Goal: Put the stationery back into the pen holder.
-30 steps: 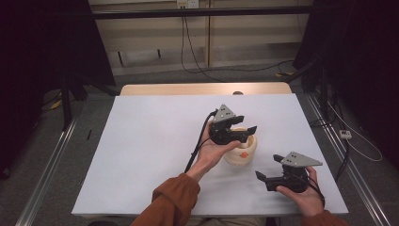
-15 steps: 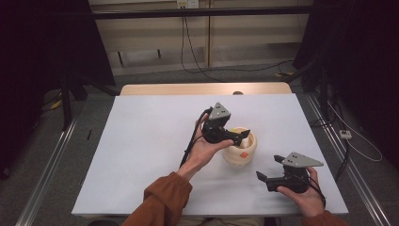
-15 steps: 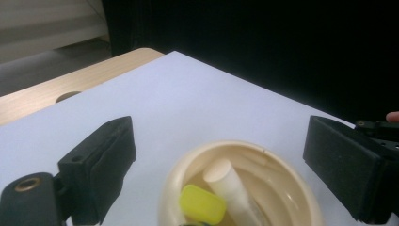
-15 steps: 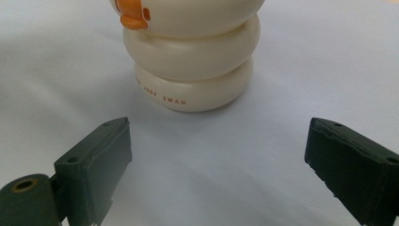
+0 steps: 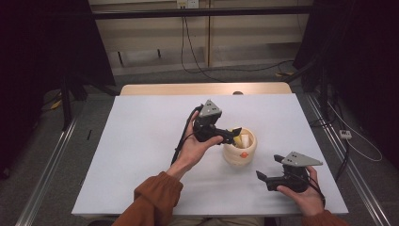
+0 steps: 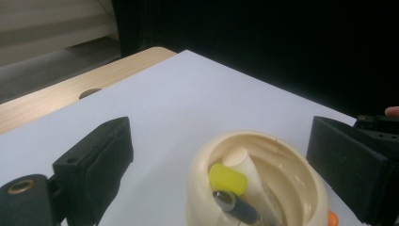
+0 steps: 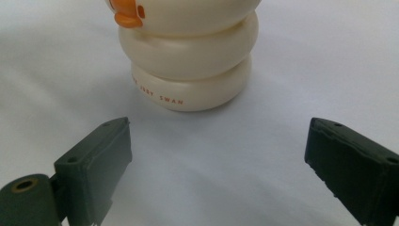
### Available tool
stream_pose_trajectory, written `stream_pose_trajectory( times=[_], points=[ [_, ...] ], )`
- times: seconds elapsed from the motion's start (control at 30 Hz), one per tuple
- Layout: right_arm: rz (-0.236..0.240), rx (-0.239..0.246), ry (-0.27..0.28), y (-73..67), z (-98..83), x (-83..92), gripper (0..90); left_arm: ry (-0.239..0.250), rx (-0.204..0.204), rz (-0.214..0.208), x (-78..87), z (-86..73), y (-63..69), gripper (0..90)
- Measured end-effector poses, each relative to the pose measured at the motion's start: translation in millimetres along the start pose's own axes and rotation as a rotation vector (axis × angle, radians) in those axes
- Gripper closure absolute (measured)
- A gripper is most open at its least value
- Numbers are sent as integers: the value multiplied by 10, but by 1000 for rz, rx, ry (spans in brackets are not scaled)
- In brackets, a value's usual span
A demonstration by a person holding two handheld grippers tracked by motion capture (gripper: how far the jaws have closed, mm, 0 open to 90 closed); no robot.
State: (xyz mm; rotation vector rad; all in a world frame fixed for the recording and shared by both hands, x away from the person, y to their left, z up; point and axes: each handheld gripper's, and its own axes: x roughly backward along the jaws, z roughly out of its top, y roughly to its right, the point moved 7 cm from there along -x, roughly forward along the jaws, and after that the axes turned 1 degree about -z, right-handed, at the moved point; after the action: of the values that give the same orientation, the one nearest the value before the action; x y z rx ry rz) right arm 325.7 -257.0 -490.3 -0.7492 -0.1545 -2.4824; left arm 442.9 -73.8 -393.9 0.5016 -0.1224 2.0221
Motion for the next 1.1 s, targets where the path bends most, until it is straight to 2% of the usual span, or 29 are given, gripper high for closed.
stream_pose_trajectory(
  times=[0.07,0.23,0.37,0.5,0.73,0.97,1.03,1.1],
  points=[
    [-2,3,0,-3,2,0,81,-4,10,4,41,-15,-25,65],
    [-3,1,-3,-12,4,3,81,-21,-18,10,141,-86,-70,56],
    [-5,3,-3,-19,8,6,81,-12,-13,9,222,-107,-102,56],
    [-4,3,-3,-20,7,5,81,-19,-3,31,289,-124,-149,55],
    [-4,4,-2,-19,8,9,80,-44,-24,50,384,-172,-198,60],
    [-5,5,-2,-21,10,9,80,-41,-43,83,564,-200,-234,60],
    [-5,4,-4,-23,8,5,81,-35,-59,82,616,-203,-244,60],
    [-6,4,-3,-22,9,6,81,-37,-58,79,668,-214,-256,60]
  ],
)
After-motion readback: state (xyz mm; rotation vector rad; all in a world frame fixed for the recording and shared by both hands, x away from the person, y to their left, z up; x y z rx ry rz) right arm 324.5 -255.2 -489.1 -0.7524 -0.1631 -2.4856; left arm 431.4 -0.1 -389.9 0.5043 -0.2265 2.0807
